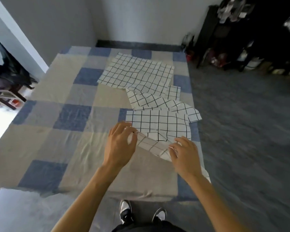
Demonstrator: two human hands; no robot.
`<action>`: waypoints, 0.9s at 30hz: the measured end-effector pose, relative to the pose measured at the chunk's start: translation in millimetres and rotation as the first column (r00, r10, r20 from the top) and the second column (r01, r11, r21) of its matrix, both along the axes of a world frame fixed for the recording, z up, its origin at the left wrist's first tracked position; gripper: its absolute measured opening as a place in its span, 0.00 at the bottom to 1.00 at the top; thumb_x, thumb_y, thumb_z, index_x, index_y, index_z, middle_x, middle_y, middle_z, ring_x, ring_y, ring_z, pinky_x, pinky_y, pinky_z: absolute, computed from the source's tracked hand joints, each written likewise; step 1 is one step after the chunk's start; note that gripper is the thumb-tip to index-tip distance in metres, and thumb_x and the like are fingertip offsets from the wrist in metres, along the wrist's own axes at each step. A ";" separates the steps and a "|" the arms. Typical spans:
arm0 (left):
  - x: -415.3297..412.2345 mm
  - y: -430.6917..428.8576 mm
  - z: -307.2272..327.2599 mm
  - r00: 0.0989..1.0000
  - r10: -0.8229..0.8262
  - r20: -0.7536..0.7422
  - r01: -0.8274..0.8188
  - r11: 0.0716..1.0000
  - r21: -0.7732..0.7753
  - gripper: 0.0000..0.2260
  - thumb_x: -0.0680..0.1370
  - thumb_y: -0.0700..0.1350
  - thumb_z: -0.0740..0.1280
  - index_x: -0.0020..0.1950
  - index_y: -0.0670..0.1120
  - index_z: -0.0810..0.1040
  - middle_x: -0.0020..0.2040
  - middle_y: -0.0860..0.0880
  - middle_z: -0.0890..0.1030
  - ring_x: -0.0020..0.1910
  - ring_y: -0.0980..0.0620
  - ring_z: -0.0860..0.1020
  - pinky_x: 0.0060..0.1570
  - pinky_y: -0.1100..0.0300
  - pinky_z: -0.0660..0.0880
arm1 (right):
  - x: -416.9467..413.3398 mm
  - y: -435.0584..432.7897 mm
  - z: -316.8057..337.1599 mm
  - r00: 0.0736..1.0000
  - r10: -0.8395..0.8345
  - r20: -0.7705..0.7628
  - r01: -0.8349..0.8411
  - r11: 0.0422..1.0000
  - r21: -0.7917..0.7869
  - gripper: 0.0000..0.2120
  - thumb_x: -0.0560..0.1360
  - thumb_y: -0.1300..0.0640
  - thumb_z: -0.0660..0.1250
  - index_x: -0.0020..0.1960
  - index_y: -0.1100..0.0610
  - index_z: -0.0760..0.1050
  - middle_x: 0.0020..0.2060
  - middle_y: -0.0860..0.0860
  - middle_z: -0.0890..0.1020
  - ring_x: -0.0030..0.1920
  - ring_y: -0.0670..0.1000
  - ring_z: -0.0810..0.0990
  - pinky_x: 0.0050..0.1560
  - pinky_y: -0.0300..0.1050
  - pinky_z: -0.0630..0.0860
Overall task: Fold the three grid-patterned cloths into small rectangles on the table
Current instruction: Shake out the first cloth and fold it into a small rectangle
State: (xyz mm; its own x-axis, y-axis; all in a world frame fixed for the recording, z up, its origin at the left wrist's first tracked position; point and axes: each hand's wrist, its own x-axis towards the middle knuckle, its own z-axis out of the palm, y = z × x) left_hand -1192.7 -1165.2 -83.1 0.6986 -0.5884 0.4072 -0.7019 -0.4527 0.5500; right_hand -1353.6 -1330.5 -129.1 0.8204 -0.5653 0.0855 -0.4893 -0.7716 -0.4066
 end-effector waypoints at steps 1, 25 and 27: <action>9.1 0.0 10.7 1.000 0.016 0.020 -0.016 1.000 -0.005 0.03 0.73 0.38 0.70 0.45 0.43 0.81 0.48 0.48 0.79 0.49 0.49 0.76 0.51 0.56 0.72 | 7.7 -4.3 10.8 1.000 0.000 0.030 0.001 0.999 -0.033 0.05 0.75 0.56 0.69 0.50 0.53 0.82 0.55 0.52 0.81 0.63 0.57 0.74 0.66 0.56 0.68; 163.5 57.5 220.3 0.854 0.363 0.373 -0.272 0.922 -0.276 0.15 0.80 0.49 0.59 0.50 0.41 0.80 0.54 0.42 0.80 0.53 0.41 0.77 0.56 0.49 0.71 | 165.4 -38.4 255.8 0.878 0.084 0.471 0.146 0.889 -0.433 0.04 0.75 0.57 0.69 0.48 0.55 0.82 0.53 0.53 0.81 0.62 0.57 0.75 0.69 0.61 0.60; 169.2 63.9 234.4 0.828 0.391 0.402 -0.284 0.910 -0.301 0.14 0.78 0.48 0.60 0.50 0.40 0.80 0.53 0.41 0.80 0.53 0.41 0.77 0.56 0.48 0.71 | 175.6 -34.7 269.5 0.862 0.097 0.498 0.162 0.878 -0.450 0.04 0.74 0.56 0.70 0.46 0.55 0.82 0.51 0.53 0.81 0.60 0.58 0.76 0.68 0.60 0.61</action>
